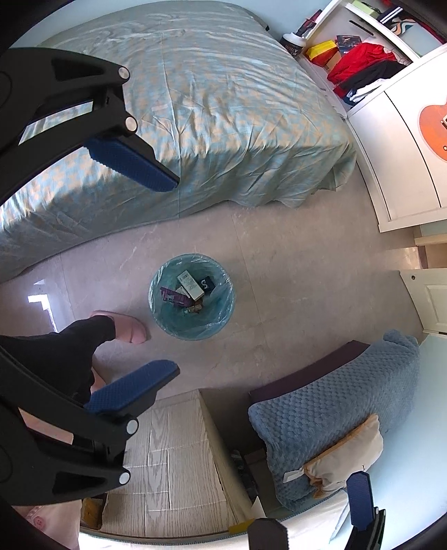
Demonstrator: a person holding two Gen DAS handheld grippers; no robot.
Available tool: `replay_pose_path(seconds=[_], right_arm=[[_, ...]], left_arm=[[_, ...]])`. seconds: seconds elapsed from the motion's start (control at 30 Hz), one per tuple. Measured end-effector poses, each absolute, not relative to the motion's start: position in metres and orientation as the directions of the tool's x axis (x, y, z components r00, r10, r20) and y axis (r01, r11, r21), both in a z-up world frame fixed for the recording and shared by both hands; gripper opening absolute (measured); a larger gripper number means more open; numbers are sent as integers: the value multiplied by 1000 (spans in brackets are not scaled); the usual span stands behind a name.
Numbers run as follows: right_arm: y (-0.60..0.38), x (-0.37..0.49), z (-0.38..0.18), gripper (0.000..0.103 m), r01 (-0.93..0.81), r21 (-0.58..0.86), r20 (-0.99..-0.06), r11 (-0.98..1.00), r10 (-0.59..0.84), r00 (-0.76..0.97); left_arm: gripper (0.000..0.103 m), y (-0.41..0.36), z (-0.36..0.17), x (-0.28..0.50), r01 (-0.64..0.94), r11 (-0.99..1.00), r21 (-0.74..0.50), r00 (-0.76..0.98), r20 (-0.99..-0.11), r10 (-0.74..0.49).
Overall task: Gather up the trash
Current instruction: 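Move both open grippers back toward the white bed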
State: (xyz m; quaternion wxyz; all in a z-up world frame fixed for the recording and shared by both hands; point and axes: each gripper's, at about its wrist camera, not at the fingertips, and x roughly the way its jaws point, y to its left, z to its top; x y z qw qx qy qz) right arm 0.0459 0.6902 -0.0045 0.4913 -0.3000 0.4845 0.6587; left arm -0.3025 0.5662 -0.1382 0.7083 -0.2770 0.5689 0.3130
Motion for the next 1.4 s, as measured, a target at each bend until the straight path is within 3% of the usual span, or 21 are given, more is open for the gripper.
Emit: replay_pose_path(seconds=[0.8,1.4], right_arm=[[669,44,-1,97,-944,330,-864,17,409,-294],[619,45,11,97,-889,385,-827,248,521,-213]], left_arm=[[96,556,-147,-303,-766,636,-93,167,-984,57],[96,564,-145,-285,-776,625,-87,156,-986,56]])
